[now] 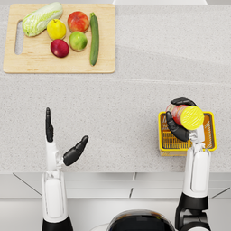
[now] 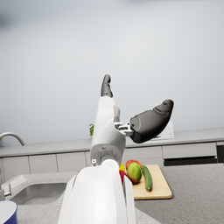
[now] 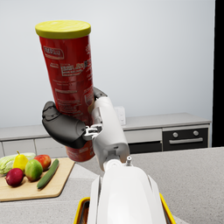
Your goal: Pick up the red potato chip and place it into the yellow basket
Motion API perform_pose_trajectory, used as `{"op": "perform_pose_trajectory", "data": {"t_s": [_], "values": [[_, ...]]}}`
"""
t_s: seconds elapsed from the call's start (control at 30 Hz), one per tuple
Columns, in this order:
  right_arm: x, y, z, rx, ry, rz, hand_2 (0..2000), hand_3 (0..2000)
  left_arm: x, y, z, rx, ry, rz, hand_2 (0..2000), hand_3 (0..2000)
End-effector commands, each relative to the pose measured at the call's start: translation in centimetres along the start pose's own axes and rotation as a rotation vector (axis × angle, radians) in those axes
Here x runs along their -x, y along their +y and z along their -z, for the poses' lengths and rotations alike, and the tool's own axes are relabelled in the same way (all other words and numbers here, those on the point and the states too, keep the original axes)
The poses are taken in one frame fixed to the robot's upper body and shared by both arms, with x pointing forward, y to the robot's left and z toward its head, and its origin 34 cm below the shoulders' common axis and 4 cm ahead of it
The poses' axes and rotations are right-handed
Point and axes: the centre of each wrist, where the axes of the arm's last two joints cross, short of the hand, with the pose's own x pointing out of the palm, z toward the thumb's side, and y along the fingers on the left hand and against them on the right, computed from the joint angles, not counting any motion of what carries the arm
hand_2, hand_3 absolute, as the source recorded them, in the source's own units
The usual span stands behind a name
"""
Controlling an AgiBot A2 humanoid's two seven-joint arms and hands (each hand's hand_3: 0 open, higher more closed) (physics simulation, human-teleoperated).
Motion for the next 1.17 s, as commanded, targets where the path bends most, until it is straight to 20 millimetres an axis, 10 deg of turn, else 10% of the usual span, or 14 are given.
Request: {"op": "perform_pose_trajectory", "data": {"t_s": [0.03,0.23,0.27,0.3,0.43,0.6,1.17], "values": [[2.8,1.7,0.3,-0.059,-0.01,0.085,2000,2000,1.0,0.3,0.9,0.031,0.014,-0.034,0,0],[3.3,3.5,1.5,-0.271,0.003,-0.11,2000,2000,1.5,0.6,1.4,0.046,0.02,-0.053,0,0],[3.5,3.4,1.5,-0.282,0.008,-0.132,639,1673,1.3,0.3,1.4,0.048,0.016,-0.047,0,0],[3.8,3.1,1.1,-0.276,0.014,-0.114,0,1347,1.3,0.3,1.5,0.051,0.017,-0.048,0,0],[3.6,1.9,-0.8,-0.073,0.01,0.148,0,40,1.8,0.9,1.4,0.042,0.025,-0.063,0,0],[3.3,1.4,-3.8,0.168,0.039,0.296,0,0,4.1,4.0,0.7,-0.017,0.07,-0.112,0,0],[1.9,2.1,-1.4,0.106,0.022,0.299,0,0,4.2,4.2,2.3,0.04,0.063,-0.119,0,0]]}}
